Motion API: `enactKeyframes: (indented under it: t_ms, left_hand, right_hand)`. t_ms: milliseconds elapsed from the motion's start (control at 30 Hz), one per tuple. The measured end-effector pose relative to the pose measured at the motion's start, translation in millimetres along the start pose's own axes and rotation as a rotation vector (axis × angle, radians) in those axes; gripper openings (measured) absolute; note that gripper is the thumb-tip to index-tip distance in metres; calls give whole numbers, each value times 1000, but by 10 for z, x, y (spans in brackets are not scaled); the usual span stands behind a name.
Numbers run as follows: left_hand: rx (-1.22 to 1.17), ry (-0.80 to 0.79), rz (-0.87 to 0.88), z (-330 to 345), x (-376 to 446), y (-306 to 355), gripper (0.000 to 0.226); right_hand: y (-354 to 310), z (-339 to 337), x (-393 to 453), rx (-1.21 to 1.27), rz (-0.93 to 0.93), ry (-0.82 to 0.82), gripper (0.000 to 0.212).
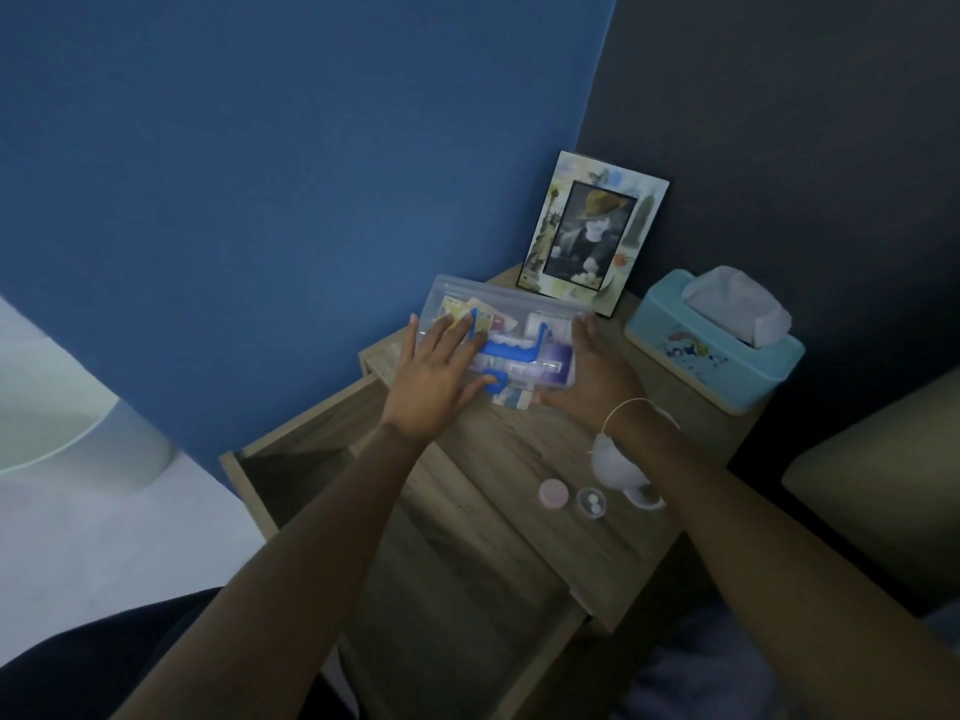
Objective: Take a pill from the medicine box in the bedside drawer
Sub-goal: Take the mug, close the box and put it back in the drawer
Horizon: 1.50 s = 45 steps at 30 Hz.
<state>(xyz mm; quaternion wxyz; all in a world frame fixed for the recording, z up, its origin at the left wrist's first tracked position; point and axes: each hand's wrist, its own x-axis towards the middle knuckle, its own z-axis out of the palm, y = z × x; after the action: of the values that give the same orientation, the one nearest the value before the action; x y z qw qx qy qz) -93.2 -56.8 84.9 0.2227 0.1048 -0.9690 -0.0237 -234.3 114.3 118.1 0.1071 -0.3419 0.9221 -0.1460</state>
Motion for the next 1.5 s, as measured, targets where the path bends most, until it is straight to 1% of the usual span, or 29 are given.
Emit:
enactKeyframes:
  t_ms: [233,467,533,633,700,867,1000,1067,1133,1200,1267,1367,1433,1500]
  left_hand:
    - [-85,21,-66,29,51,7,58]
    - [-95,44,-88,36,40,49,56]
    - [-102,21,-91,59,21,38,62]
    - [-68,-54,-82,87,3,-3,81]
    - [-25,-79,-73,95,-3,0,88]
    - [-9,-61,-102,118,18,49,78]
    - [-27,-73,-95,111,17,42,76]
    - [-42,-68,-98,95,14,47,76]
    - [-81,-53,-98,67,5,57,75]
    - [-161,-15,-100,36,1,38,71]
    - [-244,64,-158,3,16,-19,63]
    - [-407,137,-361,-19,91,-132,56]
    - [-580,107,-499,-16,158,-181,59]
    - [-738,43,-614,-7,219,-204,64]
  right_hand:
    - [-21,29,-35,-74,-34,1,121]
    - [-12,12,-41,-123,-45,2,119]
    - [-18,9,-48,-122,-41,5,119]
    - [-28,16,-47,-129,-38,12,117]
    - [-32,22,-48,-129,-36,12,115]
    - [-24,59,-28,-90,-22,24,108]
    - [-3,89,-18,-49,-23,30,106]
    - [-8,92,-19,-28,-9,26,109]
    - [-25,76,-12,-2,3,5,111]
    - [-62,39,7,101,35,10,103]
    - [-116,6,23,294,100,106,85]
    - [-221,8,51,552,231,333,62]
    - [-291,44,74,623,310,411,55]
    - [-344,113,90,676,364,434,52]
